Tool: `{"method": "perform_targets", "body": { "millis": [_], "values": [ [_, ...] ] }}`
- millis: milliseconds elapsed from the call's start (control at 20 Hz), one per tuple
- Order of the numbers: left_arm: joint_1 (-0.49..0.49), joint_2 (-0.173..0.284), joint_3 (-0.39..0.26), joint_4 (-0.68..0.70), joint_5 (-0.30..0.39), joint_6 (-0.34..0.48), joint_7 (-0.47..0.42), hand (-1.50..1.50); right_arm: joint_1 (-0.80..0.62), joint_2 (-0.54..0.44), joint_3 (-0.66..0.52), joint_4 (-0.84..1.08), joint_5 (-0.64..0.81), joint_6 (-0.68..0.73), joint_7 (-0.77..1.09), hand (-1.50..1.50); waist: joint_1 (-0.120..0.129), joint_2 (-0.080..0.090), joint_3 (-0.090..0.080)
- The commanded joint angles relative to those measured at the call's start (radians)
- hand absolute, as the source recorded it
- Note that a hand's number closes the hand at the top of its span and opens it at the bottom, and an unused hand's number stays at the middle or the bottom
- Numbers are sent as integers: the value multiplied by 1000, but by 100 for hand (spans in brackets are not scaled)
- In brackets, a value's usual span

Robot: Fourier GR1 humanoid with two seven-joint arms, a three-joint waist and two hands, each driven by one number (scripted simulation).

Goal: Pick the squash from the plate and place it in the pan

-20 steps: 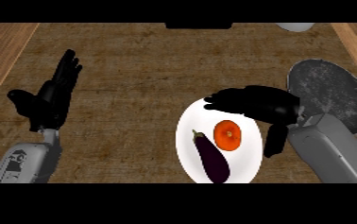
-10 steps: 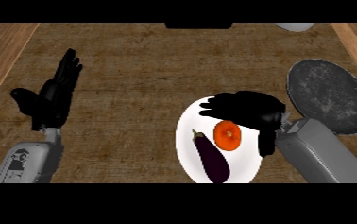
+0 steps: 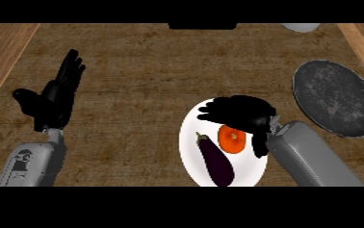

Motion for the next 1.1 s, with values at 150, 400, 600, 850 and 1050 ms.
{"method": "perform_targets", "body": {
  "millis": [150,400,600,850,1050],
  "values": [
    [-33,-20,3,2,-23,-6,26,0,0,59,57,106,138,-60,0,-150,1,1,0],
    [7,-21,47,-11,-7,-40,-17,0,70,25,24,69,163,-43,-61,-150,-3,0,0],
    [68,-26,33,-51,-34,-39,-1,0,38,58,12,202,200,-101,-115,-150,2,0,0],
    [63,-76,-6,-36,-70,-16,-22,0,25,43,58,186,218,-154,-237,150,1,0,0],
    [2,-20,48,-72,-40,-50,73,0,7,140,62,217,255,-124,-187,150,2,0,0]
  ]
}}
